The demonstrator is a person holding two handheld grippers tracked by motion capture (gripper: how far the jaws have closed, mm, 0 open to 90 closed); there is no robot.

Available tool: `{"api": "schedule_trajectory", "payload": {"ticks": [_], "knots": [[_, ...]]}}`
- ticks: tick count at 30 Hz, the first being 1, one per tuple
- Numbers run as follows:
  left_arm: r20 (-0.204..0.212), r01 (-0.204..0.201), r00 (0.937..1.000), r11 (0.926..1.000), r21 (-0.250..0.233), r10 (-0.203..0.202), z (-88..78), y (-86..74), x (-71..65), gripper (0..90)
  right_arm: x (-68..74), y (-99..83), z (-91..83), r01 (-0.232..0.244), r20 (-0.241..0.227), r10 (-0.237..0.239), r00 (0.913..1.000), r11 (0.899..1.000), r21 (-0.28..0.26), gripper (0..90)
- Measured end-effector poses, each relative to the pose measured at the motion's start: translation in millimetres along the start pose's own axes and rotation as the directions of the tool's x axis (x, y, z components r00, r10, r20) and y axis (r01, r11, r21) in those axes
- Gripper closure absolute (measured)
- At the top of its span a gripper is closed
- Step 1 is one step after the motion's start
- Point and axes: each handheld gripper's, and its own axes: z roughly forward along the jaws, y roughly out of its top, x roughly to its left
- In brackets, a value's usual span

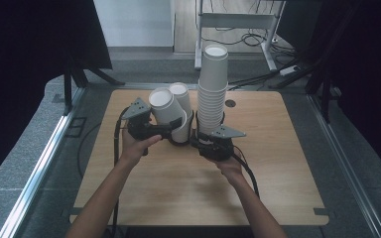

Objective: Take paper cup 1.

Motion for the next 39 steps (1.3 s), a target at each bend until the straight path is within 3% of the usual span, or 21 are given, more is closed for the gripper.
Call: {"api": "schedule_trajectory", "payload": {"ticks": [12,24,27,32,39], "knots": [[0.001,-0.012,0.9999,0.9995,0.028,0.012,-3.4,-27.3,-8.7,12.6,-4.2,-19.5,-19.0,-0.02,0.029,0.021,0.9994,1.0,-0.011,53.4],[-0.023,-0.004,0.9997,0.9975,0.07,0.006,-3.2,-70.9,-26.1,12.6,-0.4,-35.6,-37.8,-0.017,0.052,0.018,0.9985,0.999,-0.029,47.8],[-0.016,-0.003,0.9999,0.9977,0.068,0.004,-4.7,-75.6,-29.2,12.6,0.1,-37.9,-40.1,-0.028,0.046,0.029,0.9985,0.999,-0.033,47.5],[-0.024,-0.042,0.9987,0.9945,0.096,0.045,-2.7,-80.6,-35.2,12.6,0.9,-42.0,-40.5,-0.015,0.057,0.017,0.9982,1.0,-0.022,47.1],[-0.012,-0.022,0.9996,0.9906,0.135,0.024,2.3,-93.9,-40.2,12.6,2.6,-48.6,-42.0,-0.038,0.057,0.04,0.9976,0.999,-0.034,47.0]]}}
